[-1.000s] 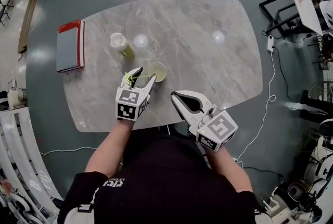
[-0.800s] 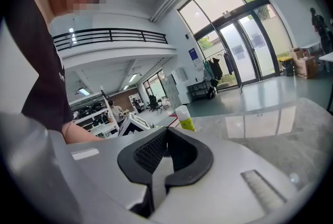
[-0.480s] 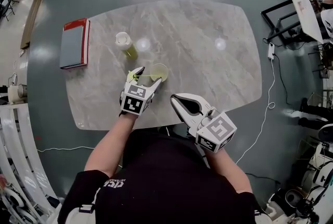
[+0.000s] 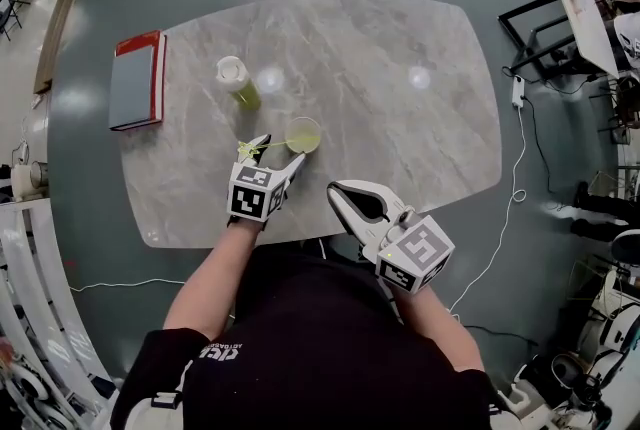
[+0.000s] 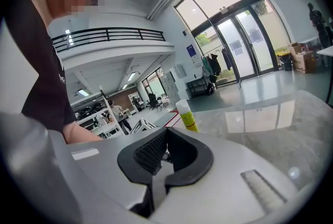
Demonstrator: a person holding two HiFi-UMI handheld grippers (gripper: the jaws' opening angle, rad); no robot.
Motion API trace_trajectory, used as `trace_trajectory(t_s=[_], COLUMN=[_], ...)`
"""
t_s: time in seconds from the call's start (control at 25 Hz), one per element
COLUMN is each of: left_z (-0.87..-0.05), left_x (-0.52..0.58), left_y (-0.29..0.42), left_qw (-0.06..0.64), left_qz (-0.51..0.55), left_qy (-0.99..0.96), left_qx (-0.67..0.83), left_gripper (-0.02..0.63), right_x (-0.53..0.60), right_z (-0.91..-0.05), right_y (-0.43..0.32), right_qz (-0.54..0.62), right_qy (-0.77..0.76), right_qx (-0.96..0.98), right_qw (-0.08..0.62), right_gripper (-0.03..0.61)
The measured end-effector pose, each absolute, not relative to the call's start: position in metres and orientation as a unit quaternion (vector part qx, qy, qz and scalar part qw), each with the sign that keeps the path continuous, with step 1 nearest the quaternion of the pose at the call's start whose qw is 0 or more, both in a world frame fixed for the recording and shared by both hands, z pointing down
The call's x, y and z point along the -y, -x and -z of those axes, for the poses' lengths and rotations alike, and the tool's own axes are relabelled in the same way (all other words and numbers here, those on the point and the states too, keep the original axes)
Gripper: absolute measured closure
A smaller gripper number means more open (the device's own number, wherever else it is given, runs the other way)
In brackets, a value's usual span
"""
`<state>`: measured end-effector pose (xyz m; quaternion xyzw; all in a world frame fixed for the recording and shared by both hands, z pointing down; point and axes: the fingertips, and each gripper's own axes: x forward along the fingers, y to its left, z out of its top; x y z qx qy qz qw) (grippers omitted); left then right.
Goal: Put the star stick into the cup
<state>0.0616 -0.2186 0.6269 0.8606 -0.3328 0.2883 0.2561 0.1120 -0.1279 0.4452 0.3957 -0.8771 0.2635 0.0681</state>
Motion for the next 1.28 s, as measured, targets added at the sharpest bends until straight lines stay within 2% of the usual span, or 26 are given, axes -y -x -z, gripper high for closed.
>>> trace_trajectory(t_s=[0.6,0.84,0.92,1.0,1.2,1.28], left_z=[-0.607,-0.576,-0.562,-0.547,-0.512,-0.493], left_x=[0.176,0.149,0.140,0.134,0.123,0.126], left_y=[-0.047,-0.042,-0.043,-0.045,-0.048,-0.046], left_qw=[0.268,0.256,0.255,0.251,0.204,0.177], left_qz=[-0.260,-0.228,-0.211,-0.195,-0.177,-0.167], left_qy=[-0.856,-0.858,-0.860,-0.863,-0.882,-0.889], left_qx=[0.357,0.381,0.389,0.393,0.387,0.388], left_gripper=[0.290,0.425,0.507,0.554,0.611,0.611], right_x=[0.110,0.095,0.087,0.084,0.083,0.084], right_z=[-0.423,-0.409,-0.405,-0.405,-0.407,-0.404], right_y=[-0.103,-0.109,-0.115,-0.122,-0.140,-0.147], right_qz=[-0.231,-0.214,-0.210,-0.206,-0.203,-0.199], right_qy=[-0.365,-0.348,-0.345,-0.348,-0.366,-0.376], right_qx=[0.901,0.912,0.914,0.914,0.908,0.905], right_qw=[0.053,0.036,0.028,0.022,0.018,0.017], right_gripper=[0.563,0.563,0.563,0.563,0.563,0.563])
